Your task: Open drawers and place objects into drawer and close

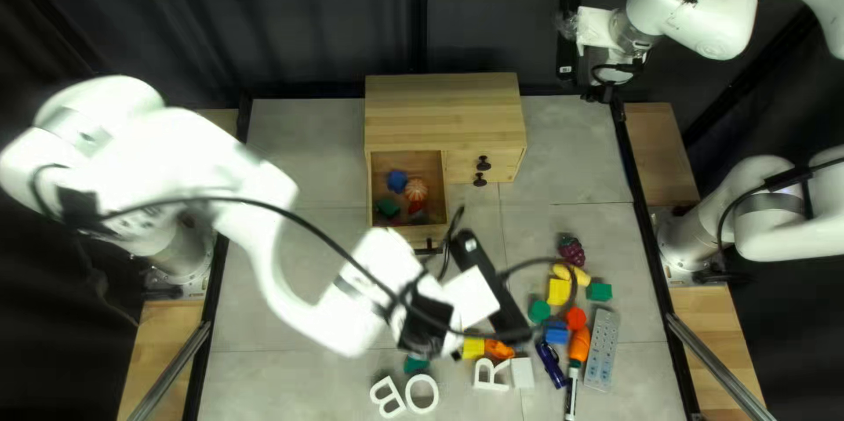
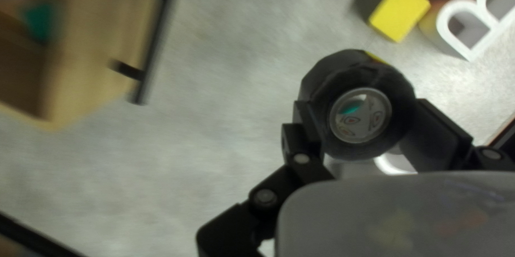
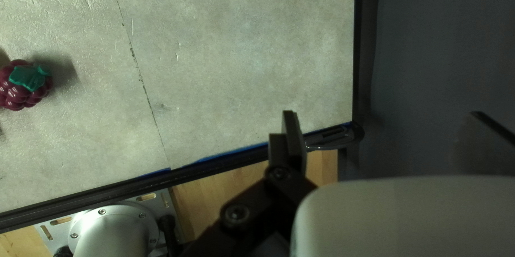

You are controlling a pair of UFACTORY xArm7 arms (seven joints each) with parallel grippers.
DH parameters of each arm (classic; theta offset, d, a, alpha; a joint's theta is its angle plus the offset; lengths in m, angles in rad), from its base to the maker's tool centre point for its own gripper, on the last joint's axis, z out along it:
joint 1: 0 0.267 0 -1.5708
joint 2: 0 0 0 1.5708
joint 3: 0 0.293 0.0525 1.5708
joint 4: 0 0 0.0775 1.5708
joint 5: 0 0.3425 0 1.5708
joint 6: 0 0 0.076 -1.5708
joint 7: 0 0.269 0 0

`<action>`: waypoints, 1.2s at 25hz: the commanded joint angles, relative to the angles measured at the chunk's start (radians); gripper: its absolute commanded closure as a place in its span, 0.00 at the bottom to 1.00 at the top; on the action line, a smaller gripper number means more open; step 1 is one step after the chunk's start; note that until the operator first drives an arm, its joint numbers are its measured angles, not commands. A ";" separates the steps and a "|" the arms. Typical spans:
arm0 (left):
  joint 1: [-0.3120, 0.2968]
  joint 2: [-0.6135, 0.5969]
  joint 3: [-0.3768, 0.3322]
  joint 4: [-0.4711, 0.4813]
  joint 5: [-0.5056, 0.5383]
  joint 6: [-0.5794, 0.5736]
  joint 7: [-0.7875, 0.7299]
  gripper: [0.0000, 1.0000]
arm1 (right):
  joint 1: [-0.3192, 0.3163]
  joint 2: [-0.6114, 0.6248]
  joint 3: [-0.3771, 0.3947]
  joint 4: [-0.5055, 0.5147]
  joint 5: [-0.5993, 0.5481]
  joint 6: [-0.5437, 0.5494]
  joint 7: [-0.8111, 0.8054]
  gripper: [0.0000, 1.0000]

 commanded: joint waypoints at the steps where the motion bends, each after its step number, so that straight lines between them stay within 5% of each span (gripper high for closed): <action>1: 0.083 -0.114 0.056 -0.088 -0.026 -0.004 0.187 1.00 | 0.000 0.000 0.000 0.000 0.000 0.000 0.000 0.00; 5: 0.132 -0.200 0.102 -0.211 -0.049 -0.063 0.280 1.00 | 0.000 0.000 0.000 0.000 0.000 0.000 0.000 0.00; 6: 0.144 -0.216 0.115 -0.243 -0.057 -0.081 0.297 0.83 | 0.000 0.000 0.000 0.000 0.000 0.000 0.000 0.00; 7: 0.149 -0.223 0.121 -0.256 -0.062 -0.090 0.303 0.03 | 0.000 0.000 0.000 0.000 0.000 0.000 0.000 0.00; 14: 0.173 -0.285 0.165 -0.397 -0.198 -0.174 0.358 0.00 | 0.000 0.000 0.000 0.000 0.000 0.000 0.000 0.00; 25: -0.034 -0.482 0.126 -0.499 -0.523 0.006 0.838 0.00 | 0.000 0.000 0.000 0.000 0.000 0.000 0.000 0.00; 30: -0.107 -0.425 0.083 -0.469 -0.583 0.027 0.932 0.00 | 0.000 0.000 0.000 0.000 0.000 0.000 0.000 0.00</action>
